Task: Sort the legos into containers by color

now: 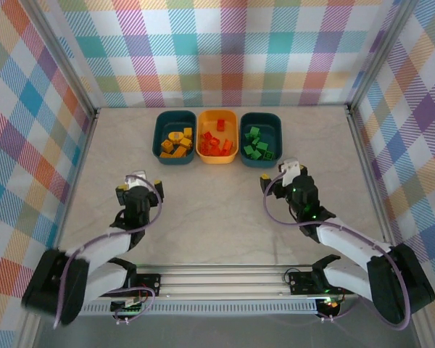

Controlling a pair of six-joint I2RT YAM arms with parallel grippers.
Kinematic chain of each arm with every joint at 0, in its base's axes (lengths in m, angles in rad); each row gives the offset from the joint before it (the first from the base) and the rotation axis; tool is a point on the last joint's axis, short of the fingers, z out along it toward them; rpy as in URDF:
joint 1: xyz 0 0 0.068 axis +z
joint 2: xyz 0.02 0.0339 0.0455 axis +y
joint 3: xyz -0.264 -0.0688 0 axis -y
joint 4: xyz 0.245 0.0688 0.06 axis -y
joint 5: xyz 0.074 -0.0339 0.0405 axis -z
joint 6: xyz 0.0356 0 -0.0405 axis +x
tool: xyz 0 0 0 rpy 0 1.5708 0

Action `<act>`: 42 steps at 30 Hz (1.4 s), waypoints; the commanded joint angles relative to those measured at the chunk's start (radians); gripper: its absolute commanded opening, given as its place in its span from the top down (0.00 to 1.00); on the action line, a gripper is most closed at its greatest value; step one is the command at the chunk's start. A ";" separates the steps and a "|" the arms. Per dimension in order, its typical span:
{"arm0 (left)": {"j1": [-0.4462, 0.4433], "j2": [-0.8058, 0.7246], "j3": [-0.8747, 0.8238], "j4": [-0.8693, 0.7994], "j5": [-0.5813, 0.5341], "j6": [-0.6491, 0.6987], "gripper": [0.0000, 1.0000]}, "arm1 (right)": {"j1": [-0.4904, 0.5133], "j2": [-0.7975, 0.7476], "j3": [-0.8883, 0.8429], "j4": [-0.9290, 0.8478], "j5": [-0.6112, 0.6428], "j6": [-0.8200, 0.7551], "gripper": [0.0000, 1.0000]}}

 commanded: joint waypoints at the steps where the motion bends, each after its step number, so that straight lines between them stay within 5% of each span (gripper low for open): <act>1: 0.052 0.159 0.100 0.167 0.122 0.063 0.00 | -0.025 0.005 -0.014 0.163 0.098 -0.048 0.00; 6: 0.094 0.365 0.229 0.170 0.140 0.096 0.00 | -0.165 0.144 0.032 0.226 0.118 -0.093 0.00; 10: 0.222 0.360 0.187 0.210 0.329 -0.010 0.00 | -0.224 0.268 0.012 0.280 0.073 -0.074 0.00; 13: 0.232 0.388 0.147 0.306 0.352 -0.008 0.00 | -0.239 0.389 -0.042 0.533 0.057 -0.111 0.00; 15: 0.229 0.390 0.148 0.305 0.349 -0.009 0.00 | -0.247 0.388 -0.036 0.513 0.082 -0.089 0.00; 19: 0.229 0.390 0.148 0.303 0.350 -0.009 0.00 | -0.438 0.463 0.027 0.441 -0.276 0.044 0.00; 21: 0.229 0.388 0.148 0.304 0.350 -0.007 0.00 | -0.450 0.429 0.059 0.314 -0.295 0.052 0.00; 42: 0.213 0.390 0.156 0.290 0.329 0.008 0.00 | -0.446 0.437 0.055 0.342 -0.302 0.041 0.00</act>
